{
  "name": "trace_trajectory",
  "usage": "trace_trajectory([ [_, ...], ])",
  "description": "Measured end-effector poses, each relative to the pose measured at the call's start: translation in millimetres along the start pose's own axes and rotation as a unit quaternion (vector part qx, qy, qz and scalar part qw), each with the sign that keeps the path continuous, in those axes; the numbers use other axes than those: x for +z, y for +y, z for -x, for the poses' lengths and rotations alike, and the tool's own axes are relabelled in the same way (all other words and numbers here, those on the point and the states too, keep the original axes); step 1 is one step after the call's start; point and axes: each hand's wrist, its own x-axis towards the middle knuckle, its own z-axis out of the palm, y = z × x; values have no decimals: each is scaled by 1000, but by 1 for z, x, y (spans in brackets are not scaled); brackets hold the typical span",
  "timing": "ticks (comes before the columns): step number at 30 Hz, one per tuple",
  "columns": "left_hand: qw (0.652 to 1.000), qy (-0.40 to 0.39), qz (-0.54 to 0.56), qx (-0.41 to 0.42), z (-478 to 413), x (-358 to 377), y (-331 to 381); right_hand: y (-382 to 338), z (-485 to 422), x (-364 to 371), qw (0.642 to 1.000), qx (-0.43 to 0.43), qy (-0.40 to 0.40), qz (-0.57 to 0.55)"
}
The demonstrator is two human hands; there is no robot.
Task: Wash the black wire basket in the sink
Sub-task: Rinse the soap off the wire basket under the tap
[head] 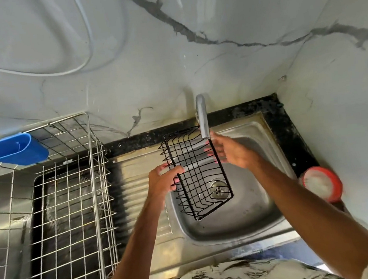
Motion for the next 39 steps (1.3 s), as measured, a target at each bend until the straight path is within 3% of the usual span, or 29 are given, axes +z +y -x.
trace_trajectory([
  [10,1000,-18,-14,-1,45,-4,-12,26,58,22,990,-40,-9,139],
  [16,999,16,-9,31,81,-18,-14,35,82,37,990,-53,-36,123],
  [20,995,20,-70,71,106,-26,-8,33,92,58,989,-93,12,116],
  [25,987,-57,-111,105,139,-49,13,26,100,77,988,-114,25,106],
  [28,987,-122,-37,95,147,-63,14,27,103,87,990,-109,-9,95],
  [33,992,-111,2,65,160,-56,24,26,105,82,994,-62,-53,79],
  [39,995,-85,0,-49,163,-24,35,38,162,68,978,-160,116,72],
])
